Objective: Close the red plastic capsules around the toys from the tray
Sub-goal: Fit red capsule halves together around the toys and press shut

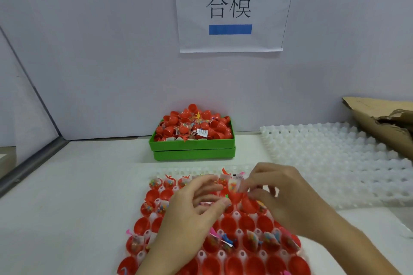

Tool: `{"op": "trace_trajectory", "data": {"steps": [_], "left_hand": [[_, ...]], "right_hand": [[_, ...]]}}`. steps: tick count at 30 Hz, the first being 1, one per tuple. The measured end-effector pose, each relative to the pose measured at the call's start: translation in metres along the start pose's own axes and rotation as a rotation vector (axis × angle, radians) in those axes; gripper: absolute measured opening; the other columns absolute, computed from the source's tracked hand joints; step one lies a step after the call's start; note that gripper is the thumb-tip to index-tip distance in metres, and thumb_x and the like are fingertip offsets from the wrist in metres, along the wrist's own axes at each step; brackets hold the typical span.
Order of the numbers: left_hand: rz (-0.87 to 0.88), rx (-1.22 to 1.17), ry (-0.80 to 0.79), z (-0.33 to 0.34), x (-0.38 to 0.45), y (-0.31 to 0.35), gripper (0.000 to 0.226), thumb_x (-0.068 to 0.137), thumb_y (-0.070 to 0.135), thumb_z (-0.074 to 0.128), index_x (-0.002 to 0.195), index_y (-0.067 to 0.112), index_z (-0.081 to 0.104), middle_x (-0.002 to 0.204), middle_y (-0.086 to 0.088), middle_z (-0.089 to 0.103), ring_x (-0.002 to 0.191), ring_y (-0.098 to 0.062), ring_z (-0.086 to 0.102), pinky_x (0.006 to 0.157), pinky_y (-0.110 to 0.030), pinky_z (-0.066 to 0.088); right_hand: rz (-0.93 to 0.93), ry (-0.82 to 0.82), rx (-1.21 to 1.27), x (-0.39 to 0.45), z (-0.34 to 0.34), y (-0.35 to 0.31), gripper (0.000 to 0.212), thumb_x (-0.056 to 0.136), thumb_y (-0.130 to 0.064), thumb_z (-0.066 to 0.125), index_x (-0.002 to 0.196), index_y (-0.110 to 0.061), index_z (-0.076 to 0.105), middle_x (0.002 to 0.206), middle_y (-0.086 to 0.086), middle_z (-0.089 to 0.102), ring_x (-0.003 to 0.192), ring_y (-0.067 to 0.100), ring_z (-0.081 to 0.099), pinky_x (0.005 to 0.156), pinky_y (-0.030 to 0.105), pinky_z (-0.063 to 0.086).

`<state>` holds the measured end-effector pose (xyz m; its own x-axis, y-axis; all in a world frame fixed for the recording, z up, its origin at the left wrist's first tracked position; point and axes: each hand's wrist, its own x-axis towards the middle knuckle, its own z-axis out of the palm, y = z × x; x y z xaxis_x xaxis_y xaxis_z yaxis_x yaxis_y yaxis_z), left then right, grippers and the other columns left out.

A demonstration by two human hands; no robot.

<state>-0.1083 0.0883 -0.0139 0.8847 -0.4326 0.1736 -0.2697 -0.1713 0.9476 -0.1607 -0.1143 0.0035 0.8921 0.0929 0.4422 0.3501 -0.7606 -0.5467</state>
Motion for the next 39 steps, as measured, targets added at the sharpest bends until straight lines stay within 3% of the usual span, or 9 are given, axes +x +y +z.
{"op": "trace_trajectory", "data": {"steps": [6,10,13,17,22,26,31,35,39], "left_hand": [[0.029,-0.017,-0.106,-0.002,-0.003,0.002,0.019,0.078,0.023,0.08,0.092,0.035,0.077,0.088,0.0,0.075,0.087,-0.018,0.071,0.081,-0.027,0.058],[0.081,-0.091,-0.005,0.004,-0.004,0.006,0.021,0.067,0.028,0.081,0.087,0.025,0.078,0.088,0.009,0.075,0.084,-0.003,0.07,0.073,-0.012,0.052],[0.135,-0.094,0.06,0.01,-0.006,0.008,0.027,0.063,0.034,0.08,0.088,0.028,0.076,0.087,0.013,0.074,0.083,-0.001,0.069,0.07,-0.01,0.052],[0.174,-0.064,0.109,0.015,-0.008,0.01,0.034,0.058,0.035,0.083,0.091,0.034,0.075,0.089,0.015,0.074,0.085,-0.003,0.07,0.071,-0.011,0.053],[0.228,-0.033,0.07,0.016,-0.01,0.013,0.039,0.06,0.025,0.084,0.096,0.036,0.075,0.088,0.011,0.073,0.081,-0.01,0.072,0.072,-0.016,0.056],[0.311,0.119,0.128,0.016,-0.011,0.012,0.047,0.067,0.008,0.087,0.096,0.04,0.071,0.096,0.021,0.069,0.089,-0.002,0.067,0.073,-0.011,0.054],[0.453,0.305,0.141,0.017,-0.011,0.012,0.047,0.069,0.005,0.086,0.103,0.033,0.069,0.097,0.02,0.066,0.09,-0.002,0.066,0.078,-0.018,0.055],[0.506,0.343,0.12,0.017,-0.011,0.011,0.043,0.073,0.004,0.084,0.107,0.026,0.07,0.1,0.019,0.065,0.095,-0.003,0.065,0.08,-0.022,0.055],[0.528,0.339,0.101,0.017,-0.01,0.009,0.045,0.071,-0.001,0.083,0.105,0.025,0.07,0.101,0.017,0.065,0.095,-0.005,0.066,0.08,-0.021,0.055]], "right_hand": [[-0.07,0.097,0.058,-0.018,0.017,-0.006,0.034,0.083,-0.001,0.072,0.093,-0.033,0.073,0.087,-0.015,0.06,0.076,0.006,0.06,0.066,0.007,0.041],[0.042,0.253,0.197,-0.026,0.015,-0.009,0.035,0.091,-0.011,0.065,0.111,-0.04,0.068,0.091,-0.015,0.067,0.076,0.007,0.065,0.063,0.013,0.046],[0.116,0.213,0.248,-0.029,0.014,-0.017,0.031,0.087,-0.031,0.068,0.112,-0.049,0.066,0.096,-0.027,0.07,0.079,-0.004,0.065,0.067,0.01,0.046],[0.222,0.127,0.414,-0.028,0.018,-0.017,0.04,0.086,-0.01,0.074,0.11,-0.042,0.072,0.099,-0.019,0.074,0.09,0.005,0.072,0.079,0.025,0.057],[0.262,0.158,0.58,-0.027,0.021,-0.017,0.05,0.086,0.006,0.069,0.105,-0.04,0.072,0.098,-0.009,0.076,0.084,0.012,0.075,0.069,0.017,0.055],[0.263,0.148,0.606,-0.027,0.021,-0.018,0.047,0.086,0.002,0.07,0.106,-0.04,0.072,0.101,-0.007,0.076,0.093,0.013,0.073,0.078,0.022,0.058],[0.273,0.154,0.701,-0.027,0.021,-0.024,0.025,0.083,-0.031,0.077,0.105,-0.042,0.072,0.107,-0.015,0.074,0.1,0.006,0.07,0.085,0.018,0.054],[0.313,0.171,0.683,-0.027,0.024,-0.024,0.033,0.086,-0.011,0.071,0.101,-0.04,0.074,0.104,-0.014,0.075,0.098,0.005,0.071,0.086,0.02,0.056],[0.31,0.18,0.755,-0.027,0.023,-0.025,0.022,0.08,-0.029,0.072,0.101,-0.037,0.075,0.104,-0.01,0.075,0.098,0.007,0.071,0.089,0.018,0.053]]}}
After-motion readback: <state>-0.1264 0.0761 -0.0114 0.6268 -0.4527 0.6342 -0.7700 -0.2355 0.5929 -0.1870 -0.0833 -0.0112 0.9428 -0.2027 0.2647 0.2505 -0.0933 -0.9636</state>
